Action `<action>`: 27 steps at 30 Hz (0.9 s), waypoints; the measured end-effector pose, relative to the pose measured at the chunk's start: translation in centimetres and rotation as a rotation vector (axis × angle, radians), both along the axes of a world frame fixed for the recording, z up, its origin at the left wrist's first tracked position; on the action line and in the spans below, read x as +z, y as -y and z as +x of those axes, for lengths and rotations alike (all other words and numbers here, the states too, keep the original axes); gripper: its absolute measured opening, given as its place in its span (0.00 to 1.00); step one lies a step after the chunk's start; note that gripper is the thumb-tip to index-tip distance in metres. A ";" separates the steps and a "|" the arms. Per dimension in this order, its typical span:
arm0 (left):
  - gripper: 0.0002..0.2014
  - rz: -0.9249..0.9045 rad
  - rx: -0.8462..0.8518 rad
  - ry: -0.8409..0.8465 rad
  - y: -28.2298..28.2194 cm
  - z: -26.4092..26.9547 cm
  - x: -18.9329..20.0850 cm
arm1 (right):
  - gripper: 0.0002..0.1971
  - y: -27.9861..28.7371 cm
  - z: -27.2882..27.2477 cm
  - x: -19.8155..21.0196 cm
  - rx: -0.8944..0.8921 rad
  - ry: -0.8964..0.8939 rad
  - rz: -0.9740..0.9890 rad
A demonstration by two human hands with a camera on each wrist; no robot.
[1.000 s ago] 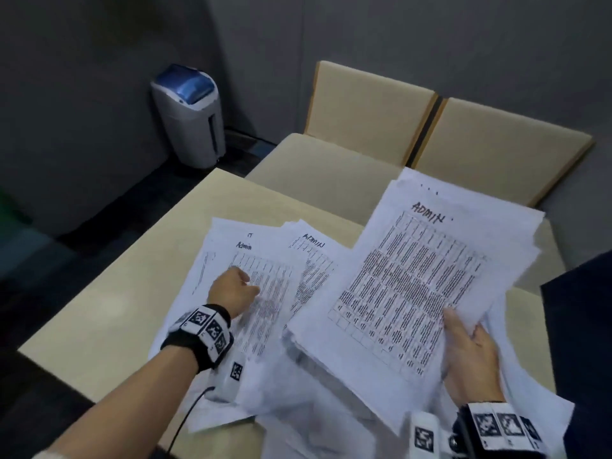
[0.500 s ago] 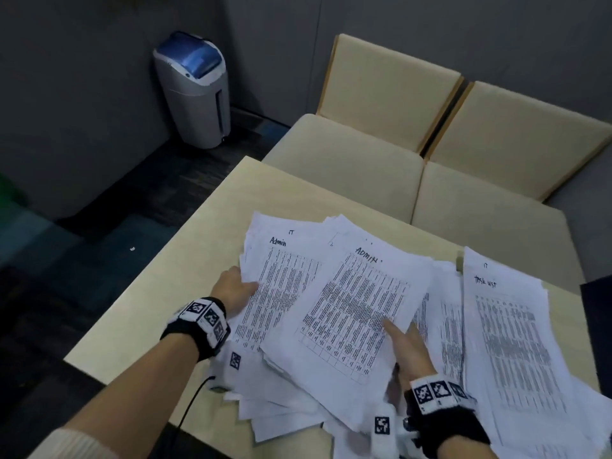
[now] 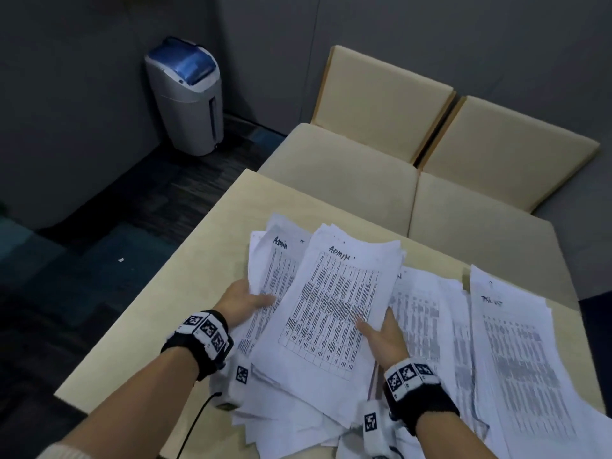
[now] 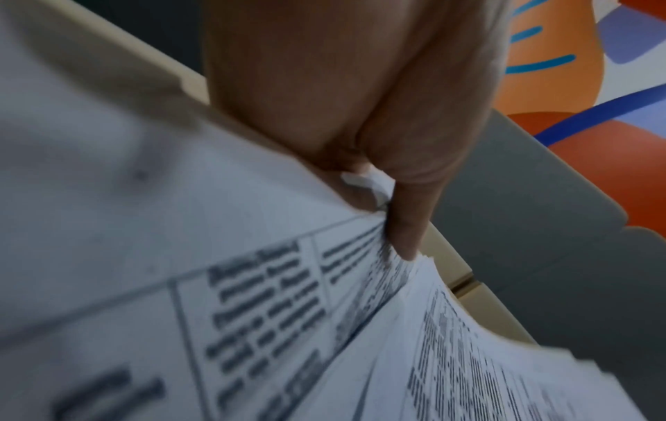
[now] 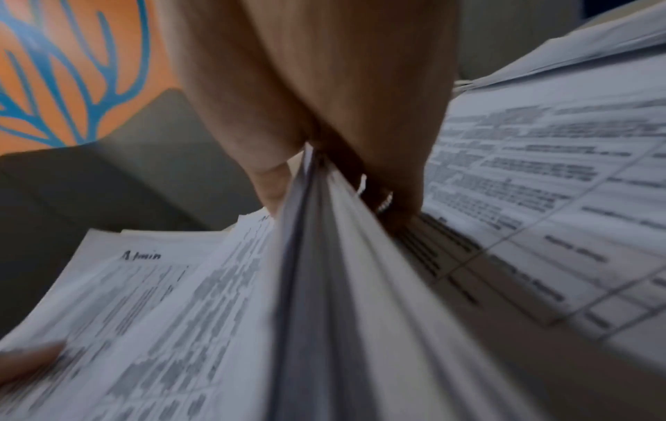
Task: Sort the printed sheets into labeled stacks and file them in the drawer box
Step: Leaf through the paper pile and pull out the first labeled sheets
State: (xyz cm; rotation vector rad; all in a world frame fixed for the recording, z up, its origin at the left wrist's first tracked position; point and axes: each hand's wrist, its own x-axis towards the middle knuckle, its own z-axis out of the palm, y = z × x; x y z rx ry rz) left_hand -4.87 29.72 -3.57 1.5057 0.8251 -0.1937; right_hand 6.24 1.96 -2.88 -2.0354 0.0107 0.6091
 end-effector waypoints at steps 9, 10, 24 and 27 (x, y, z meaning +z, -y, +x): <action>0.17 0.193 0.176 -0.060 -0.9 0.7 -2.5 | 0.16 -0.2 -0.5 3.1 -0.101 0.296 0.011; 0.16 0.209 0.197 -0.070 -0.7 0.7 -2.7 | 0.16 0.3 -0.3 3.7 -0.140 0.318 0.015; 0.21 -0.035 0.290 0.011 0.2 1.0 -1.7 | 0.12 1.9 -0.6 16.2 -0.480 0.611 0.301; 0.37 -0.207 0.203 -0.015 -0.2 1.1 -1.8 | 0.11 0.6 -0.2 13.0 -0.270 0.358 0.309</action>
